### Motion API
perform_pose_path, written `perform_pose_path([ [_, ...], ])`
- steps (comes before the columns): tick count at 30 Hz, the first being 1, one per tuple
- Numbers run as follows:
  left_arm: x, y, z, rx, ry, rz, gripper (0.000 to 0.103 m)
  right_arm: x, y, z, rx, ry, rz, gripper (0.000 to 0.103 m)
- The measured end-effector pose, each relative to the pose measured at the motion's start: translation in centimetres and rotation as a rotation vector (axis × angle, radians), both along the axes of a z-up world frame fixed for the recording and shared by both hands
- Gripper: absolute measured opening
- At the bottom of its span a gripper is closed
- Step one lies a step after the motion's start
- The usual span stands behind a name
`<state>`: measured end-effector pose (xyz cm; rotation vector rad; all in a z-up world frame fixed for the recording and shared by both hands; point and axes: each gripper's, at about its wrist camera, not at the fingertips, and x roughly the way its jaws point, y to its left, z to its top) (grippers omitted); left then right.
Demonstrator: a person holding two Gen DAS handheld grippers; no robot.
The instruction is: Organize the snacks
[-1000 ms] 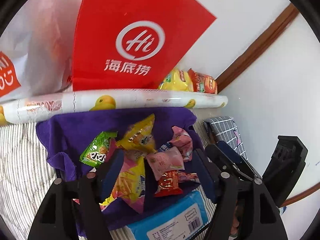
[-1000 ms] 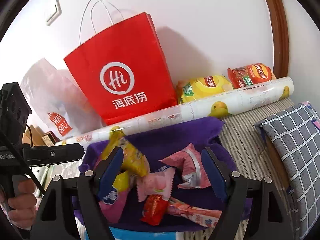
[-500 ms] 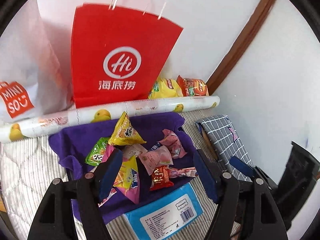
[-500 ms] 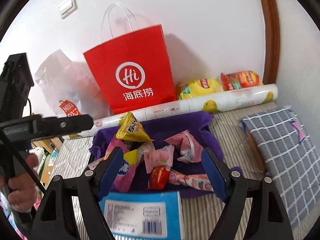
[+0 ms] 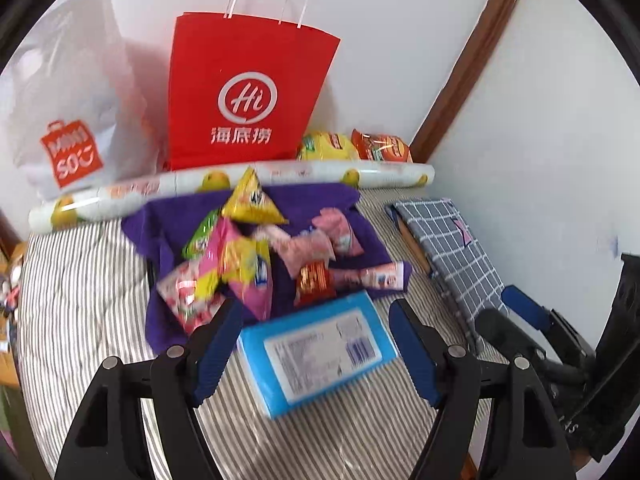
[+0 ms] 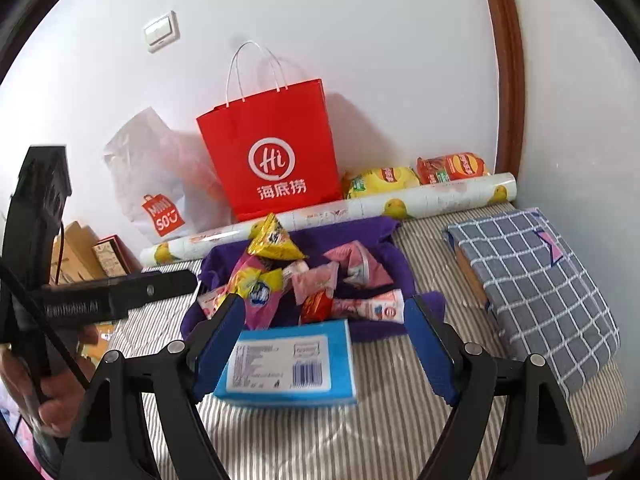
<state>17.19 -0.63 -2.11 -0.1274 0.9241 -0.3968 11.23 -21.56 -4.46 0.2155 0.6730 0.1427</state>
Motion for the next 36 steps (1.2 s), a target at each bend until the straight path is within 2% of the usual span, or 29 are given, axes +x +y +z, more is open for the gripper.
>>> perform_pose_path([
  [6,-4.3,-0.2,-0.3,0.002,-0.029,0.041,0.079,-3.1,0.8,0.1,-0.091,-0.006,-0.022,0.081],
  [8,-5.7,-0.5,-0.3,0.016,-0.046,0.049,0.082,-4.2,0.9,0.2,-0.107,-0.016,-0.025,0.089],
  [17,-10.9,-1.9,1.0,0.115,-0.132,0.115,0.095,-8.6,-0.6,1.5,-0.115,-0.079,-0.071,0.103],
  [23,-13.4,-3.4,2.3,0.17,-0.195,0.148,0.095,-10.3,-2.8,1.7,-0.05,-0.06,-0.089,0.103],
  [27,-14.7,-4.5,2.9,0.189,-0.219,0.153,0.096,-11.3,-4.2,1.5,-0.046,-0.051,-0.121,0.103],
  [36,-15.6,-5.6,3.2,0.195,-0.216,0.17,0.096,-12.9,-5.7,2.2,-0.046,-0.074,-0.133,0.103],
])
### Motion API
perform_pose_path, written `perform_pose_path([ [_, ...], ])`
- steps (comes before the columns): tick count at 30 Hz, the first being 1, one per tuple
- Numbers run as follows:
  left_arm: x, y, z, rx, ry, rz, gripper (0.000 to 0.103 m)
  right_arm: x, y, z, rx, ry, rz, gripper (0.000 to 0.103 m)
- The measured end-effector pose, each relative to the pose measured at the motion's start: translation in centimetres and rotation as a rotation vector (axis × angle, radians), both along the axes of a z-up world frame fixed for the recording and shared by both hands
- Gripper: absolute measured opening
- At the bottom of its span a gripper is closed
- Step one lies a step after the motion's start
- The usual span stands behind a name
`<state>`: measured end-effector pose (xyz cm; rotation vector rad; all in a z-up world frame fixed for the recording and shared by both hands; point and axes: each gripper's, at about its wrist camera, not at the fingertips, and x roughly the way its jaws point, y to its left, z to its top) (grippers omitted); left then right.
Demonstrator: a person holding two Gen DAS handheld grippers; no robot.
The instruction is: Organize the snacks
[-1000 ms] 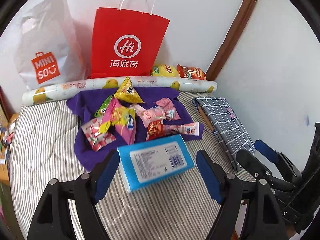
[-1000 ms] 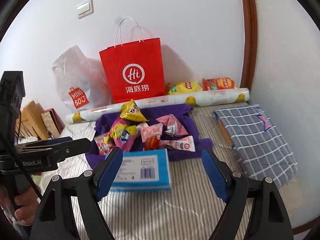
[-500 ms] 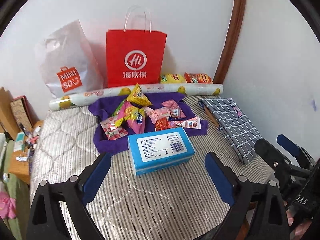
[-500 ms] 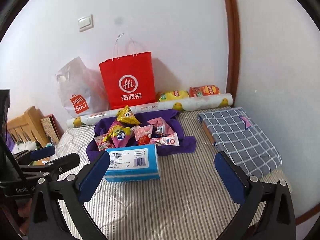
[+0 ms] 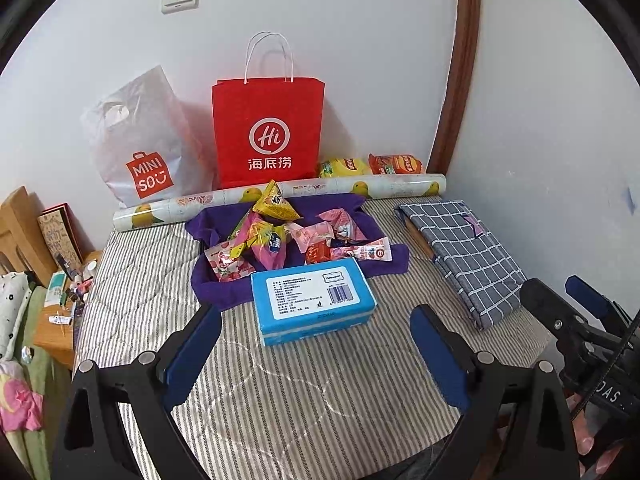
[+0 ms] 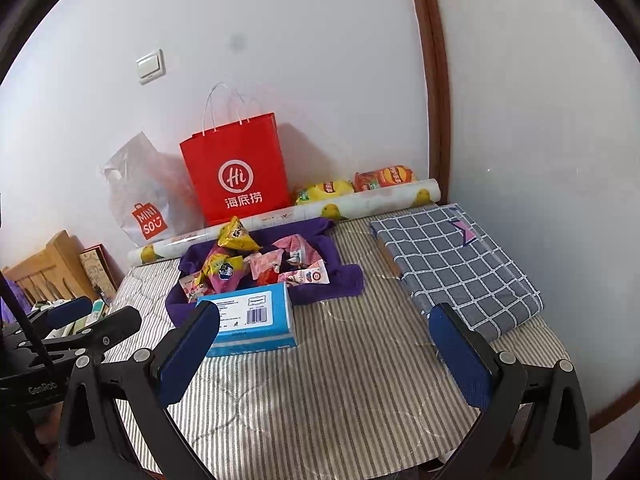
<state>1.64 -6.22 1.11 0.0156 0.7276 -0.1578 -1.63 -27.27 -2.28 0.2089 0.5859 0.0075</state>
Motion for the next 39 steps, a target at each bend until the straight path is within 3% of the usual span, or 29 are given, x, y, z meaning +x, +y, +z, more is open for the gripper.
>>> perform_pose_path([
  [39,-0.94,-0.94,0.7,0.001,-0.011,-0.005,0.096,-0.41,0.05,0.33,-0.019,-0.014,0.007,0.103],
])
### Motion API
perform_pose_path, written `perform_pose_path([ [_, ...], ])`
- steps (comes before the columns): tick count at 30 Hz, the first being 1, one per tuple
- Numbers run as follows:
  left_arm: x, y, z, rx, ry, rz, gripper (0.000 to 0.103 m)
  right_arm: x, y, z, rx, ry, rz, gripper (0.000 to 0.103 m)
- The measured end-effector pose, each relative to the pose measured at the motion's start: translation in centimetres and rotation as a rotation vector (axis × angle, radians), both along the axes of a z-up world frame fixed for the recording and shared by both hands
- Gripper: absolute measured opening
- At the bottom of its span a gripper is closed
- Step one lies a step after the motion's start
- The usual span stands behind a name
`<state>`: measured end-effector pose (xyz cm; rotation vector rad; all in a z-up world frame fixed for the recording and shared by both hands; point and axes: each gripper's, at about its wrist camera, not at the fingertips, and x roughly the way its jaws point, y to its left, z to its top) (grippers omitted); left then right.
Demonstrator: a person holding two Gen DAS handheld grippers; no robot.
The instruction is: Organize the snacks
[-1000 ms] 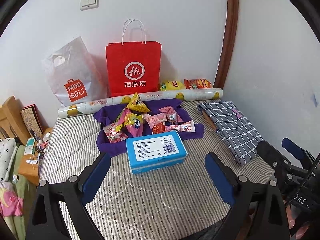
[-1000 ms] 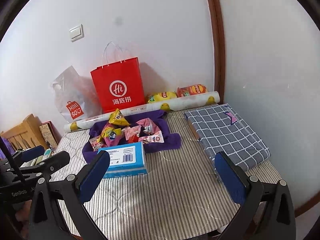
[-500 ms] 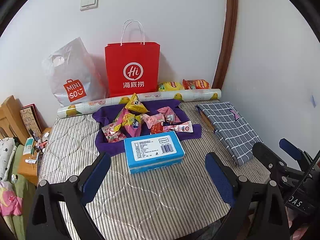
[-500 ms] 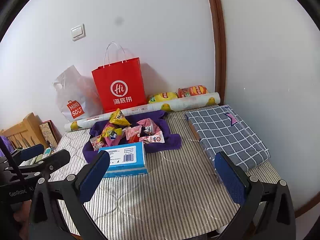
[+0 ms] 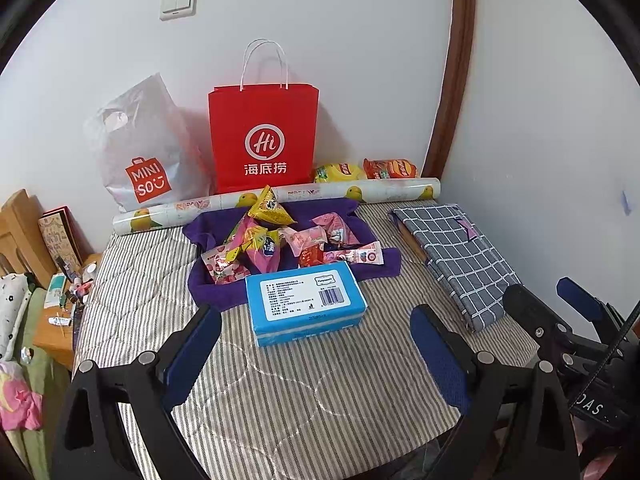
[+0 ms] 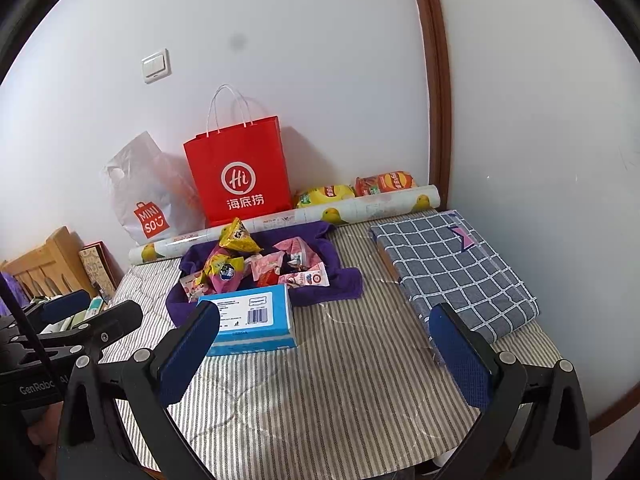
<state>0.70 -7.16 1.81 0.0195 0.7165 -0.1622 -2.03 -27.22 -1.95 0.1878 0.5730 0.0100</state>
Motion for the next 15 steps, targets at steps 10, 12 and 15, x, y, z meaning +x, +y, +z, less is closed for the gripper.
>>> perform_pose_path([
  [10,-0.04,-0.06,0.04,-0.003,0.001,-0.002,0.096,-0.03,0.04,0.03,0.0,0.001,-0.001,0.103],
  [12,-0.12,-0.15,-0.02,-0.004,0.0,0.0,0.096,-0.03,0.03,0.03,0.0,0.0,0.0,0.103],
  [15,-0.14,-0.18,0.01,-0.005,0.001,0.0,0.096,-0.05,0.02,0.04,-0.001,0.001,0.0,0.103],
])
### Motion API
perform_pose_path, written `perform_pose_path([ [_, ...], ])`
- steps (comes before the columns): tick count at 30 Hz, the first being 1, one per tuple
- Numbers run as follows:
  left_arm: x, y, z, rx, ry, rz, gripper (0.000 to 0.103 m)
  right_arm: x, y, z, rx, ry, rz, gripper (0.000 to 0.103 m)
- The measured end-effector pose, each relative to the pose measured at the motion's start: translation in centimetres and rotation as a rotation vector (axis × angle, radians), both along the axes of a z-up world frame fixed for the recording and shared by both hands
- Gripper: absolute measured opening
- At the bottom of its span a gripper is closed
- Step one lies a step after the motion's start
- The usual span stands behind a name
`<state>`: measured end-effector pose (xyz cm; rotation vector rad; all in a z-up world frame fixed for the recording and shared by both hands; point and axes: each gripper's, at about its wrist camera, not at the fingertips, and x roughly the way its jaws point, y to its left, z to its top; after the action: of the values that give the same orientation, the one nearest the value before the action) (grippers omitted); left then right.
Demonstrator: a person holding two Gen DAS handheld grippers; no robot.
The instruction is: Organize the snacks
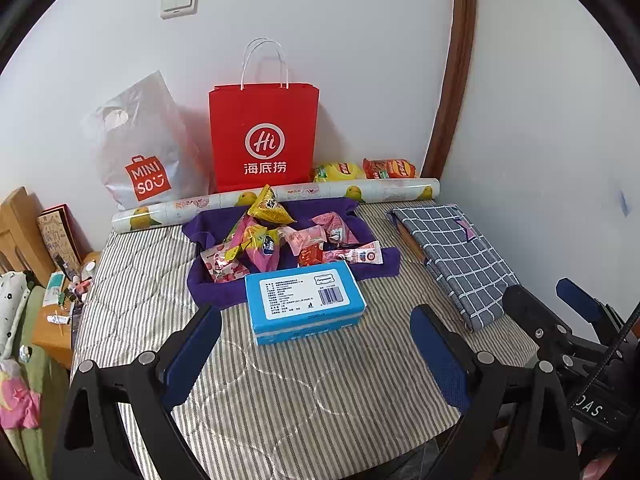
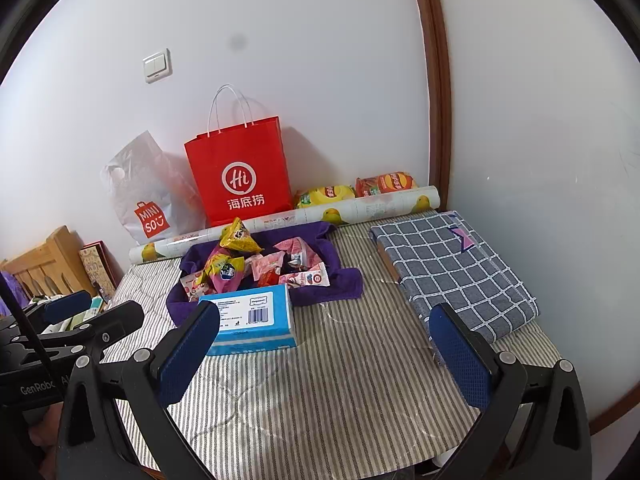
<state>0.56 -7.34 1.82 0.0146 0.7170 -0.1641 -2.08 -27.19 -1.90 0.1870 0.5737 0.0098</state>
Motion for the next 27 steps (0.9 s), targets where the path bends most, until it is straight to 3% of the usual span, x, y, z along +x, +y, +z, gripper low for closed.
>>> perform_pose_path([
  [27,-0.16,0.06,0.22,-0.003,-0.002,0.001,0.096,-0.14,0.05,0.13,0.001,-0.003,-0.001,0.103],
])
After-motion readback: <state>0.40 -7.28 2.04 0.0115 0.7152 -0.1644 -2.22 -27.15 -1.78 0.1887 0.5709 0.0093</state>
